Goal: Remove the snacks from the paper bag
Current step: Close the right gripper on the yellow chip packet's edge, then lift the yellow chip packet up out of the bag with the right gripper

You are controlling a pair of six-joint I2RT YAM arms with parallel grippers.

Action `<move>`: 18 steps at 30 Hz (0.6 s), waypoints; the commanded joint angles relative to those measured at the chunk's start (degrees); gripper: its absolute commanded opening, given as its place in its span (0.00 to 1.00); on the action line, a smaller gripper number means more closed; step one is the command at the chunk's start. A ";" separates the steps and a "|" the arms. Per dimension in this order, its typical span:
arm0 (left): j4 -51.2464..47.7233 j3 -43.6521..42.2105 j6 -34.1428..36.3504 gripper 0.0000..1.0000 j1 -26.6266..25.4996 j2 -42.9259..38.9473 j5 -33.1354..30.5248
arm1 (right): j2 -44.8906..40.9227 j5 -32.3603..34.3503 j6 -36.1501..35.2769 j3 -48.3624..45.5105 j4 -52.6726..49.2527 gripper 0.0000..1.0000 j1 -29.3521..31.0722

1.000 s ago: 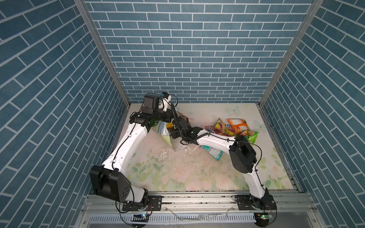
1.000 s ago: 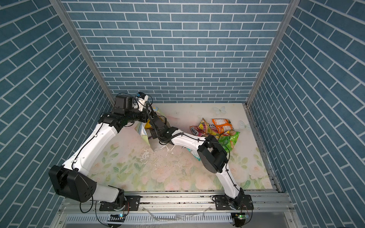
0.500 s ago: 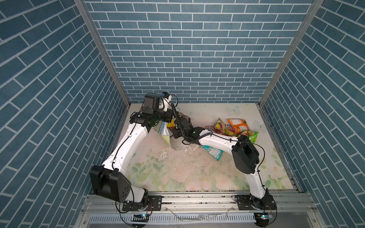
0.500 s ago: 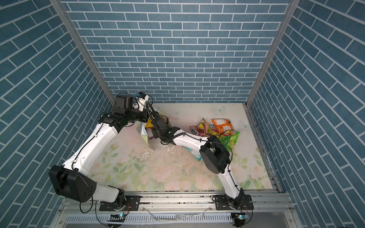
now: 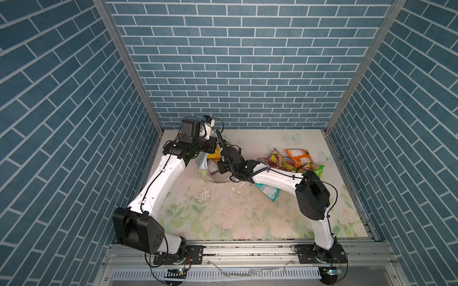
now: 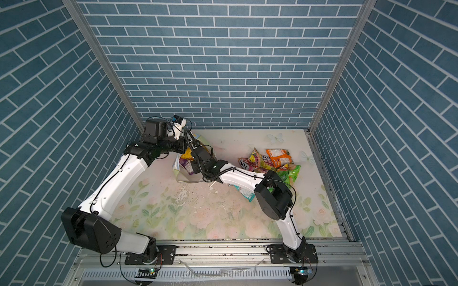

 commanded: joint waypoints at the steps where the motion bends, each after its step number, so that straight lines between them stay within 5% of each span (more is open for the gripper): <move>1: -1.75 0.26 -0.40 0.00 0.02 0.67 -1.52 | -3.69 0.96 0.38 -0.89 1.68 0.00 -0.17; 18: -2.59 0.44 -0.99 0.00 0.01 -0.06 -6.09 | -6.22 0.37 0.91 -4.98 4.72 0.00 -0.16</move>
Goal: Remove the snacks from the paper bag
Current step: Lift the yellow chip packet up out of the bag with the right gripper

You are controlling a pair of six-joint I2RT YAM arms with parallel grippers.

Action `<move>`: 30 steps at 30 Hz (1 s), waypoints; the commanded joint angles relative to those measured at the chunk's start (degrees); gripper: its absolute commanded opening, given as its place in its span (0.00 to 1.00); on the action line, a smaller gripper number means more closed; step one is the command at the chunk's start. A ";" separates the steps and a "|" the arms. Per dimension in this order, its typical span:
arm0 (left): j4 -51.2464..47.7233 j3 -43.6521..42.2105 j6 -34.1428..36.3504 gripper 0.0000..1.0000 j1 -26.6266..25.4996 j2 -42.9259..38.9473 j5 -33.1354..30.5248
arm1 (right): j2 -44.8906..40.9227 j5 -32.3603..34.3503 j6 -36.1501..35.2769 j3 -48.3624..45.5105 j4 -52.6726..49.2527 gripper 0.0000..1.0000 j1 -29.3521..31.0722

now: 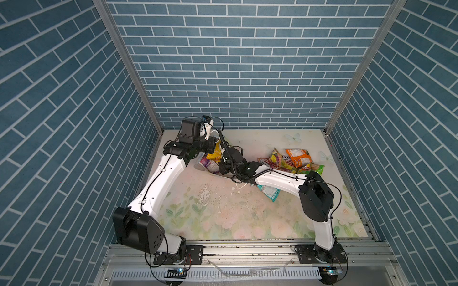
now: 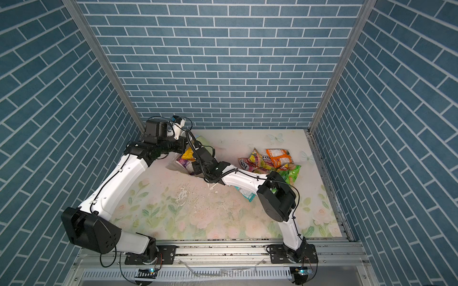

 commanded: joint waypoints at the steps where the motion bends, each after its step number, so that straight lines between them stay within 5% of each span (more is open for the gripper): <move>1: -2.04 0.37 -0.57 0.00 0.10 -0.12 -2.71 | -3.43 0.63 0.71 -0.76 1.62 0.00 -0.15; 30: -3.64 1.15 -2.53 0.00 0.10 0.31 -8.25 | -6.32 -0.93 -2.32 1.15 2.71 0.00 -0.20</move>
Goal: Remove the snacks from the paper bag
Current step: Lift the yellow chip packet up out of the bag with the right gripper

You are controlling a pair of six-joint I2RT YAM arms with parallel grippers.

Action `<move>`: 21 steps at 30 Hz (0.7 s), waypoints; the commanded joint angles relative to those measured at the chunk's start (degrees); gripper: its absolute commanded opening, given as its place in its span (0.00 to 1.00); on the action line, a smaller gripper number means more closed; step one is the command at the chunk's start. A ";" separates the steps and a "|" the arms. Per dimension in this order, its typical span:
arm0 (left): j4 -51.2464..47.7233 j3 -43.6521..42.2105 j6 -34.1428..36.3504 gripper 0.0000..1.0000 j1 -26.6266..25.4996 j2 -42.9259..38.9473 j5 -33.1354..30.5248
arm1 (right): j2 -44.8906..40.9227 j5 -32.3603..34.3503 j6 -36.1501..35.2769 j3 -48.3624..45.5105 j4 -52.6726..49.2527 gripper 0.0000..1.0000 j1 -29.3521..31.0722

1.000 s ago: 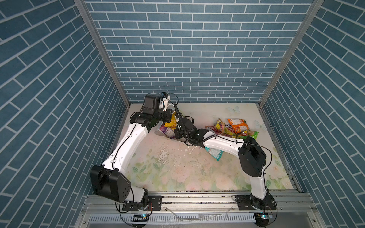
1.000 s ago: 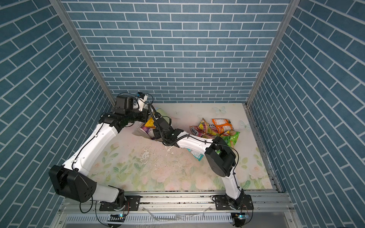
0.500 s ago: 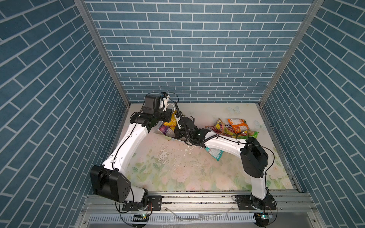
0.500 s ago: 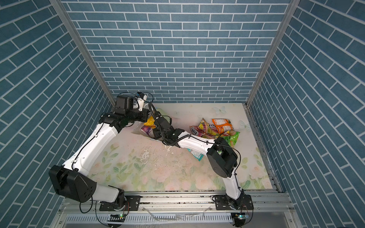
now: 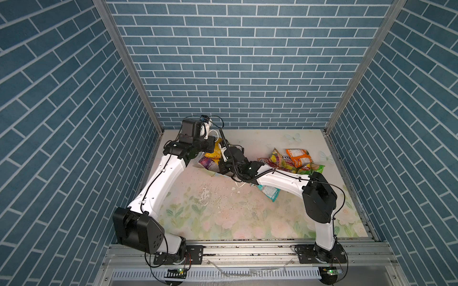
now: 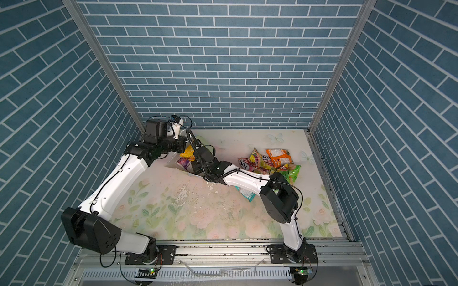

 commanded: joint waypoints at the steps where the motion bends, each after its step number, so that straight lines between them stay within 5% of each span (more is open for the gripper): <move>1: -3.71 1.01 -1.27 0.00 0.19 0.40 -5.00 | -4.66 1.77 -1.80 1.26 2.20 0.00 -0.17; 21: -4.94 1.63 -2.87 0.00 2.19 1.01 -6.29 | -8.88 0.62 -3.75 -3.39 4.38 0.00 -0.17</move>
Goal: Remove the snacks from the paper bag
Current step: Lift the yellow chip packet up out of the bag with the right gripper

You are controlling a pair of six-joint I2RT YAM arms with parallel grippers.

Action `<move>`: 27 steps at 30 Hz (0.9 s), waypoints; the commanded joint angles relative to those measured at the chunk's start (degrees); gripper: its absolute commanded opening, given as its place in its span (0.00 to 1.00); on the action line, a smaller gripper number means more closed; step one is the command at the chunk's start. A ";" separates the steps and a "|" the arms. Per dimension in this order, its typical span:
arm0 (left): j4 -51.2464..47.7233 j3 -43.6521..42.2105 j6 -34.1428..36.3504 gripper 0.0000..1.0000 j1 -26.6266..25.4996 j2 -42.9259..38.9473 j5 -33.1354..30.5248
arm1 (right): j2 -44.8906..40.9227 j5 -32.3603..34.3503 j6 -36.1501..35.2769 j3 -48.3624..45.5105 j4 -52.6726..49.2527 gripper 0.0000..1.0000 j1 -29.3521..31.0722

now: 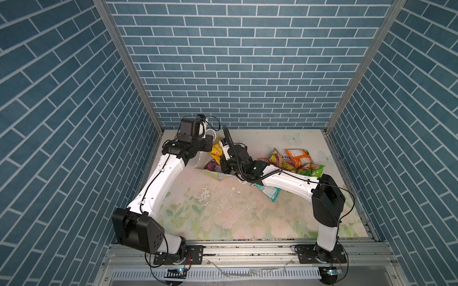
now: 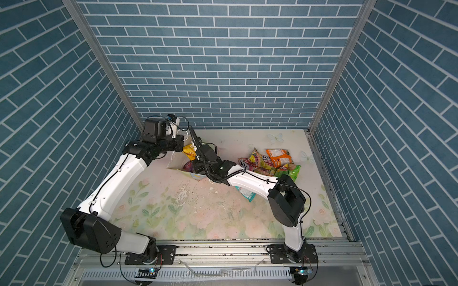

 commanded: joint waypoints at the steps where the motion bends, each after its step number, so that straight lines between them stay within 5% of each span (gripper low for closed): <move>1: -3.66 0.90 -1.13 0.00 1.47 1.08 -3.14 | -4.13 1.54 -1.59 -1.21 3.66 0.00 -0.31; 27: -4.62 1.60 -3.86 0.00 3.20 3.07 -1.11 | -6.83 0.20 -2.82 -5.07 10.31 0.00 -0.19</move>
